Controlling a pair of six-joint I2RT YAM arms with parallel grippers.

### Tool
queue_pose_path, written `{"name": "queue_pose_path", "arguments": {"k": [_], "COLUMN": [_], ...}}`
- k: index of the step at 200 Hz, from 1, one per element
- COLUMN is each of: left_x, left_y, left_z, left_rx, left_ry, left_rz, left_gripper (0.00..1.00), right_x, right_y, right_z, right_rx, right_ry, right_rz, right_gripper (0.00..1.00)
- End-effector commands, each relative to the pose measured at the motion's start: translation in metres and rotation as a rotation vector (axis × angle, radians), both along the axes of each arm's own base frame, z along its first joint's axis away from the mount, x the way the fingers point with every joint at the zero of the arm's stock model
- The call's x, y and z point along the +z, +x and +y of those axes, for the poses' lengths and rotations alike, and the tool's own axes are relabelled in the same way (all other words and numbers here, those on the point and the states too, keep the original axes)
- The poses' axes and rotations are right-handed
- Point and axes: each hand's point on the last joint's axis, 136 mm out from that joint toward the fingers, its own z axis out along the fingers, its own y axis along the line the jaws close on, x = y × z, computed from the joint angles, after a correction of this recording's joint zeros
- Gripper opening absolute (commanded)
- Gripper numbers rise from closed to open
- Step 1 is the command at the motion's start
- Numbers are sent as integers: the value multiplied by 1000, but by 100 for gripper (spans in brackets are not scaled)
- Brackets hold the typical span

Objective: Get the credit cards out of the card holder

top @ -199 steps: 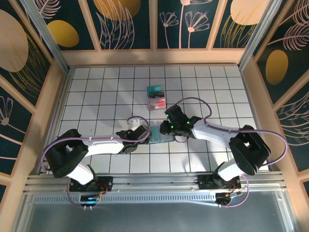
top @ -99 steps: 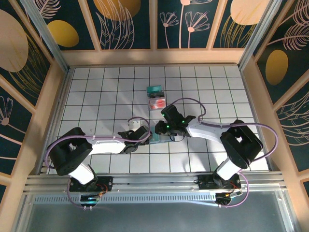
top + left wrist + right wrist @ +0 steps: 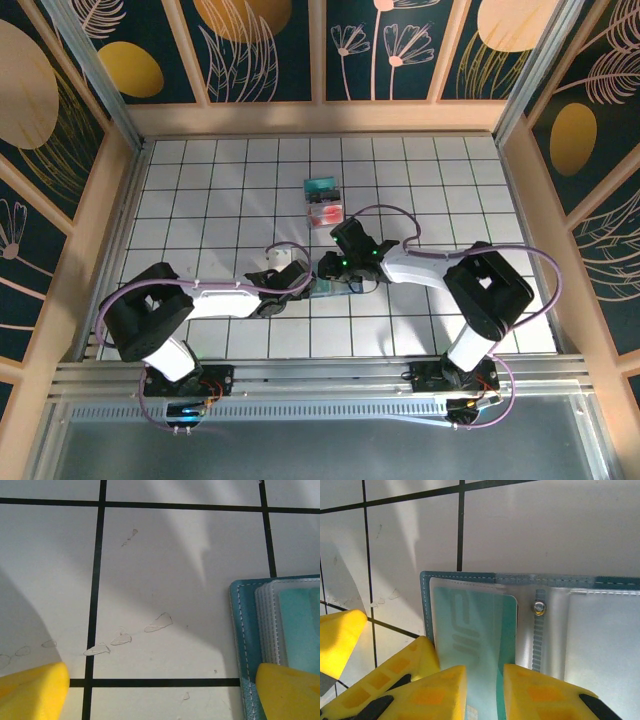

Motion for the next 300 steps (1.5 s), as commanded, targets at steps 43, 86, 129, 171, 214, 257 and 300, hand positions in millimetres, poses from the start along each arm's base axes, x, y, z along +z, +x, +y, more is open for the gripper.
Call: {"name": "queue_pose_path", "arguments": {"k": [43,86,129,171,214,257,300], "left_x": [-17,-18,-18,-18,-19,-20,-23], "left_y": [-10,-11,-11,-11,-11,-10,-11], "left_z": [10,11,11,10,8,7,6], "left_rx": [-12,-9,-10,-13,-18,-24,-30], "left_ry": [64,71,74,76,77,82,87], "left_rz": [73,78,82,85,88,93,107], "left_gripper": [96,96,96,96,96,96,96], "right_x": [-7,4,9,-3,-12,-10,0], "right_y": [-1,1,2,1,0,-1,1], "right_z": [-8,-14,-19,-21,-17,-11,-13], "right_rx": [-32,-47,-59,-64,-51,-32,-37], "right_ry": [-10,-11,-10,-24,-17,20,68], "right_rz": [18,-15,-26,-3,19,22,13], "right_gripper": [26,25,23,23,22,18,20]}}
